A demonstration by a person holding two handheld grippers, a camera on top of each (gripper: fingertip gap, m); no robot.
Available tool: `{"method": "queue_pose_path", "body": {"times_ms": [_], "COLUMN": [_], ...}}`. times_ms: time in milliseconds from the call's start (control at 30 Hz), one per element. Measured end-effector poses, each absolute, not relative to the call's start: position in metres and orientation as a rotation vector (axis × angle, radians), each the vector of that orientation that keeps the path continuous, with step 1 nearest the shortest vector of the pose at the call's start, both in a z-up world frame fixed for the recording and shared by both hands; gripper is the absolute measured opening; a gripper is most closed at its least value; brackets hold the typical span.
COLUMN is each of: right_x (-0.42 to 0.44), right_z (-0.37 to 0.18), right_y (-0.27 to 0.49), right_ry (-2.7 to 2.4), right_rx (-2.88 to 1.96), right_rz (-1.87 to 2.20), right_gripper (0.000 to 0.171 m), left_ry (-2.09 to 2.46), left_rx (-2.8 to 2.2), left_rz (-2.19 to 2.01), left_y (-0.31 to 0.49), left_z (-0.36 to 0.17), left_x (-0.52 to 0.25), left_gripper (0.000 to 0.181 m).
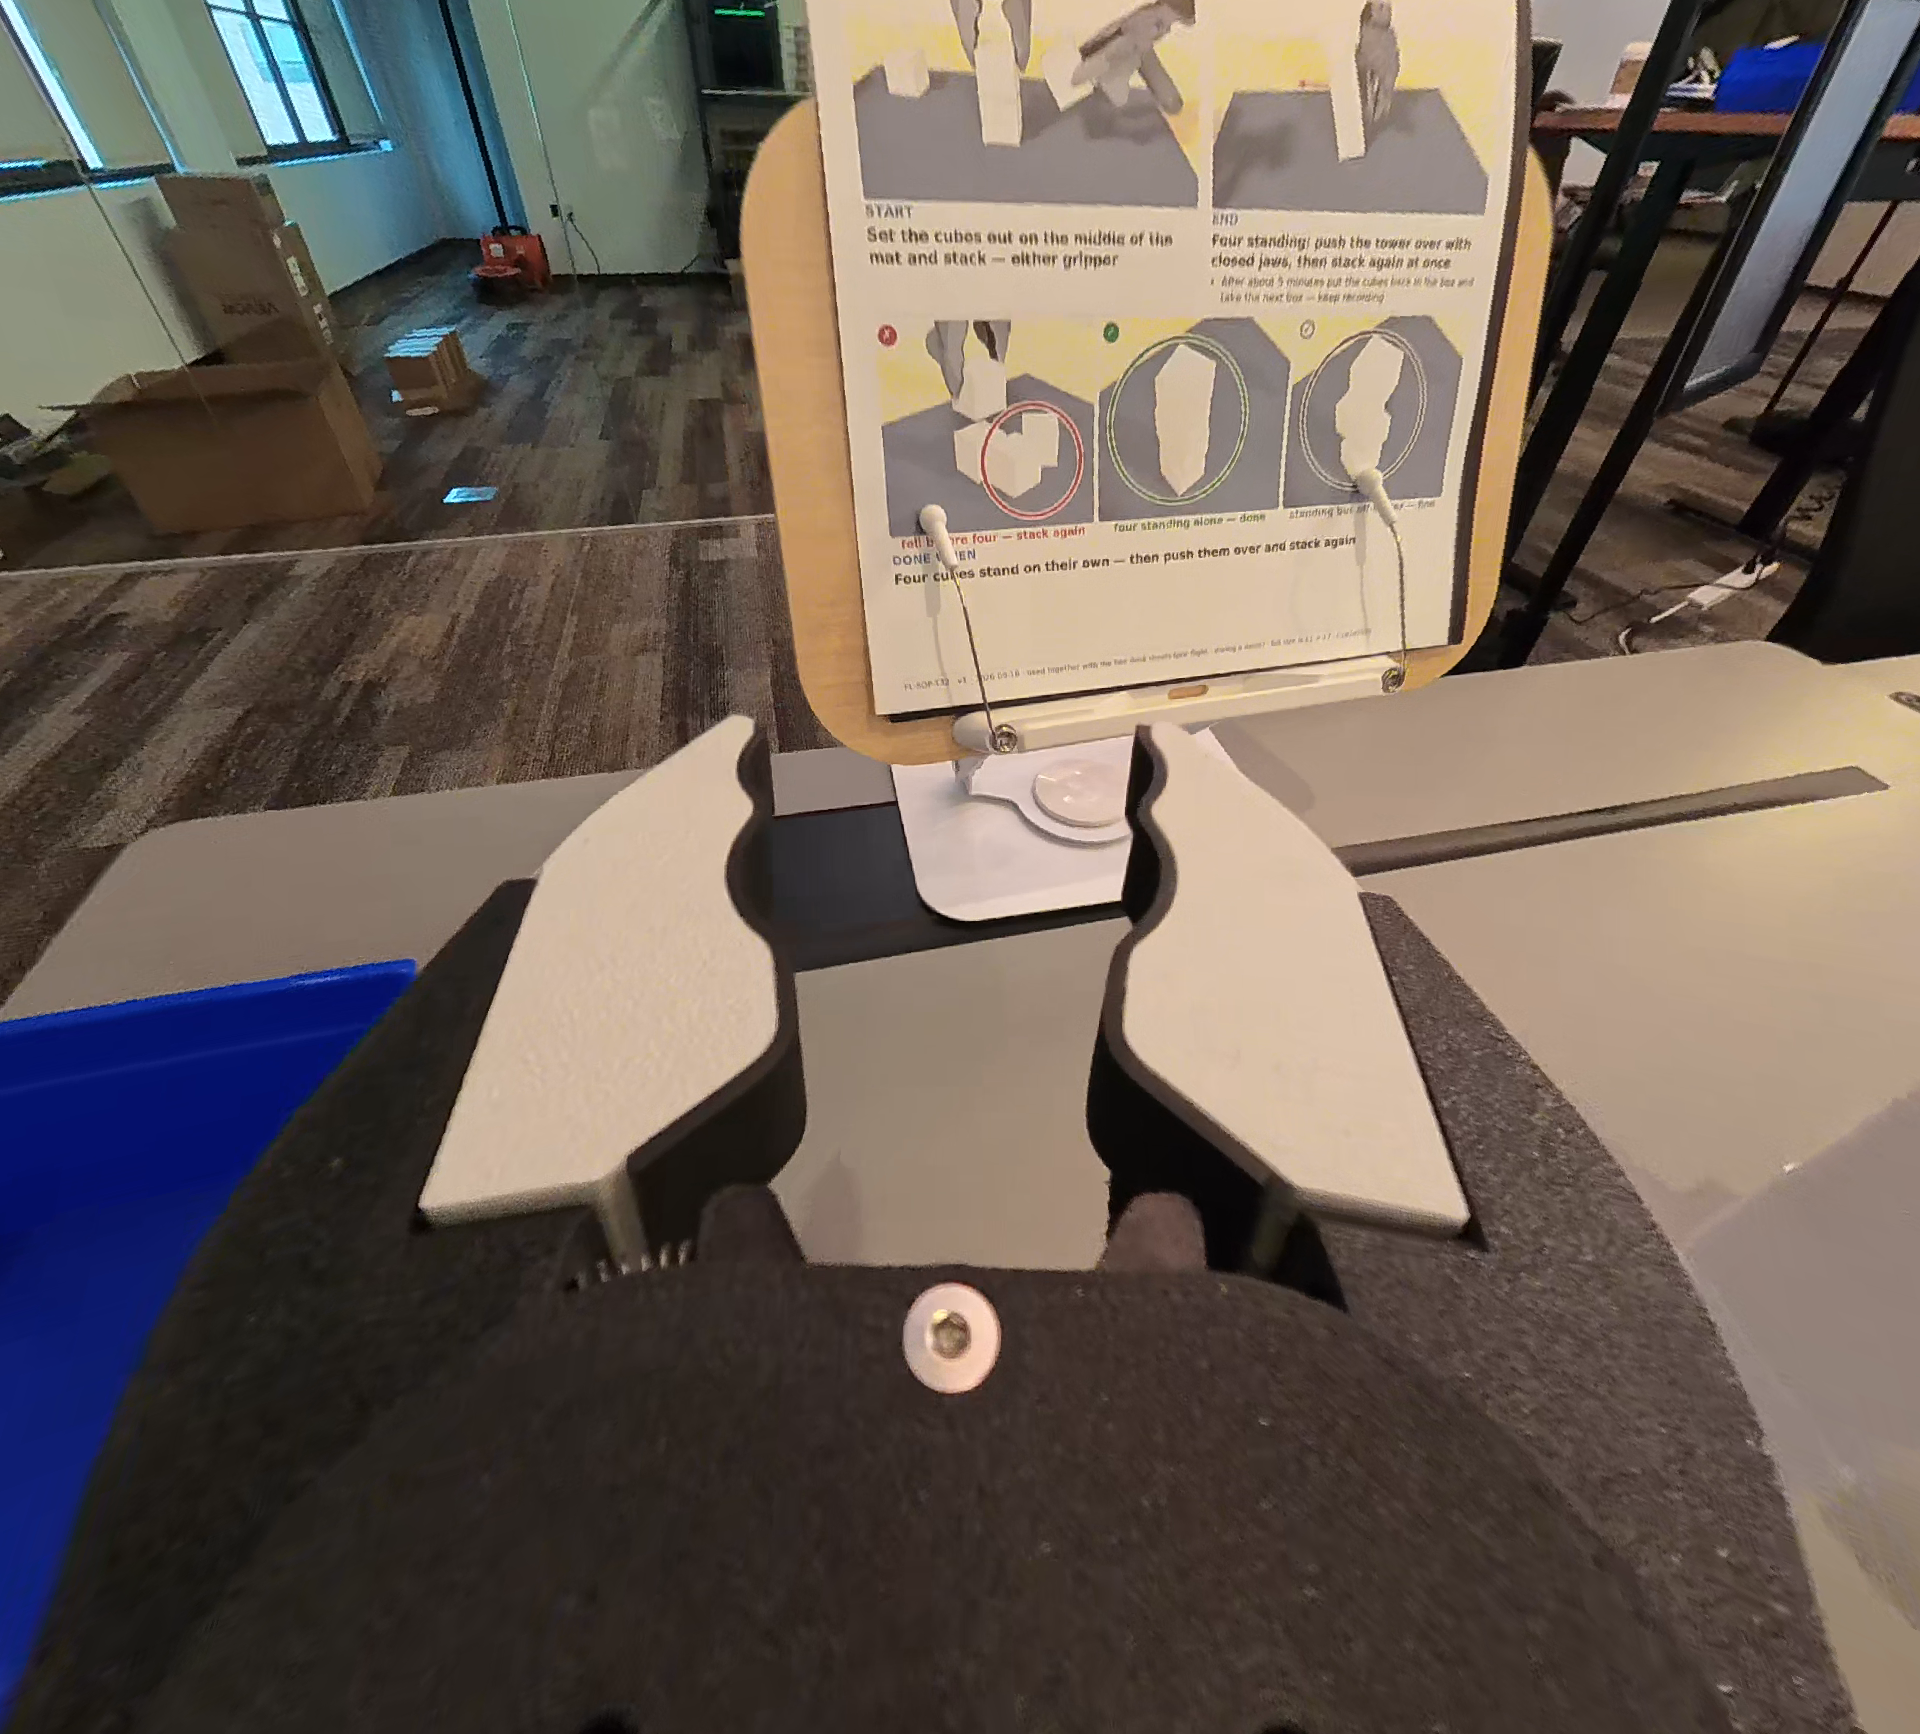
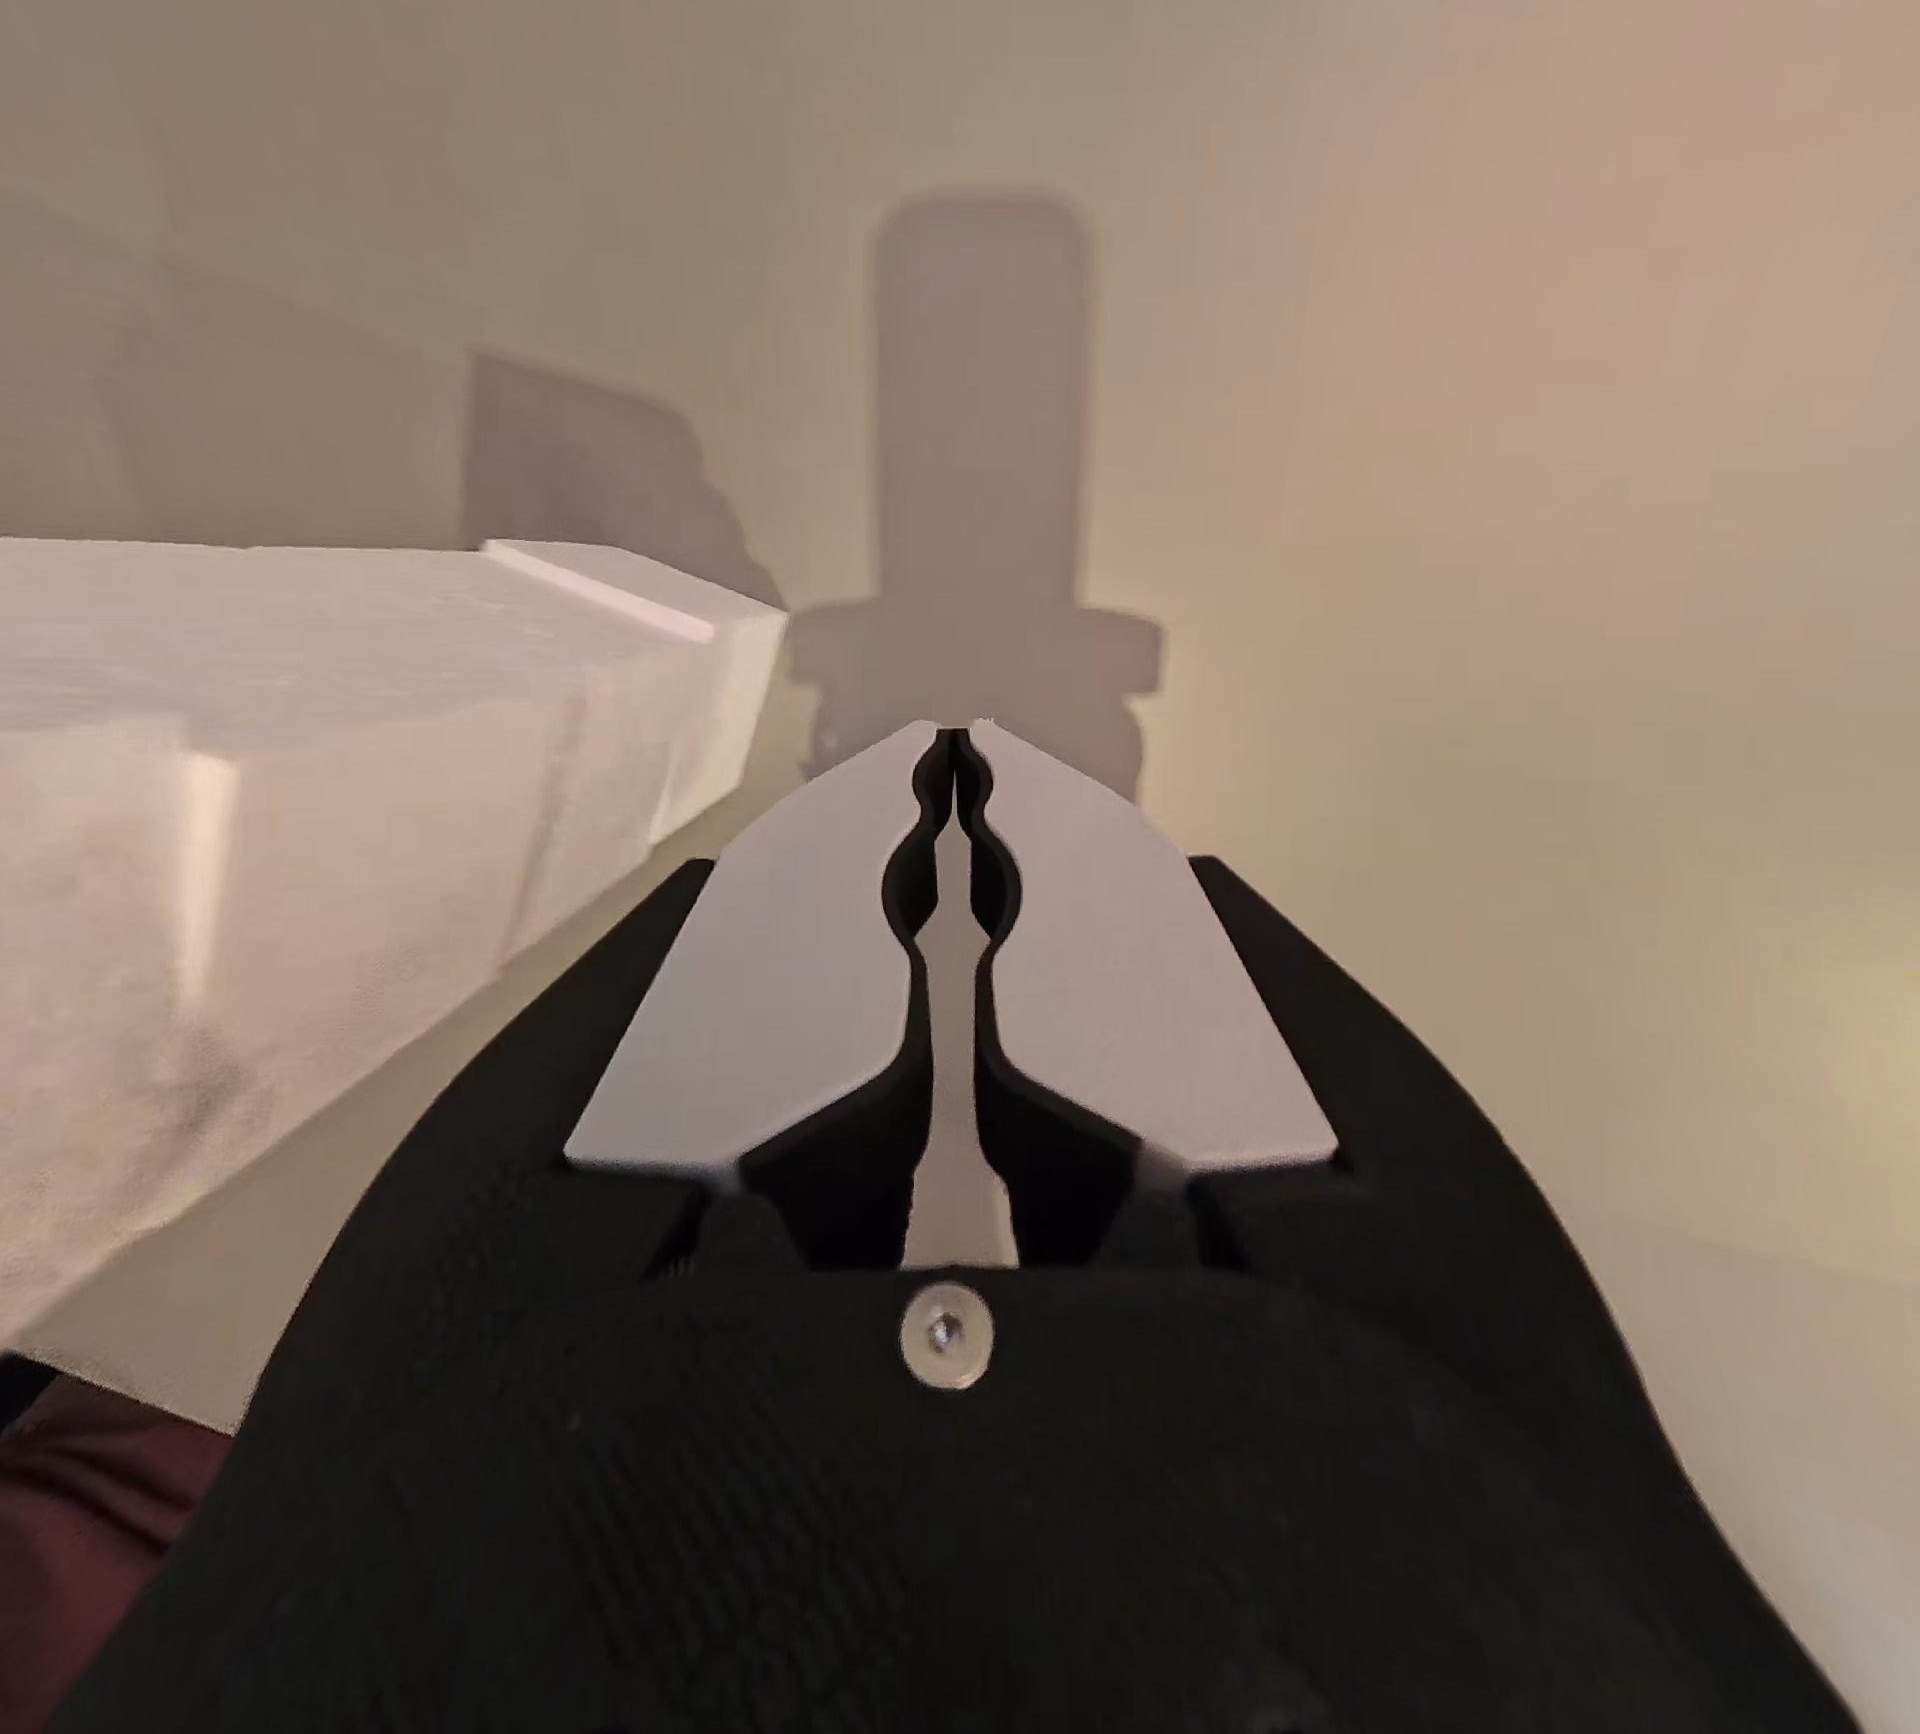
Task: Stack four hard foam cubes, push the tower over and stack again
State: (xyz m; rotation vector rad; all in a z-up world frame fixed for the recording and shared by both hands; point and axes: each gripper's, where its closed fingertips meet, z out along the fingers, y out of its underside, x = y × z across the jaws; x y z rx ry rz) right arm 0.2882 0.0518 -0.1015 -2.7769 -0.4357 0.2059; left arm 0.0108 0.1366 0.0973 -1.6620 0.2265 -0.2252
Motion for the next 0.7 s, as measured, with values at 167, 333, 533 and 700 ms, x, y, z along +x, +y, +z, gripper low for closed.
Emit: {"method": "queue_pose_path", "body": {"times_ms": [167, 333, 533, 700], "right_x": [0.228, 0.217, 0.259, 0.287], "right_z": [-0.084, -0.04, 0.045, 0.084], "right_y": [0.061, 0.069, 0.072, 0.055], "right_ry": [-0.598, -0.625, -0.597, -0.712], "right_rx": [-2.613, -2.398, -2.016, -1.758], "right_rz": [0.292, 0.315, 0.319, 0.43], "right_gripper": [0.001, 0.001, 0.001, 0.025], "left_ry": [0.241, 0.254, 0.346, 0.482], "left_rx": [-1.647, -1.648, -1.623, -1.583], "left_rz": [-0.225, -0.189, -0.315, -0.443], "left_y": [0.128, 0.122, 0.091, 0.056], "left_z": [0.11, 0.121, 0.144, 0.153], "left_x": [0.006, -0.011, -0.021, -0.005], "left_gripper": [0.066, 0.072, 0.072, 0.071]}}
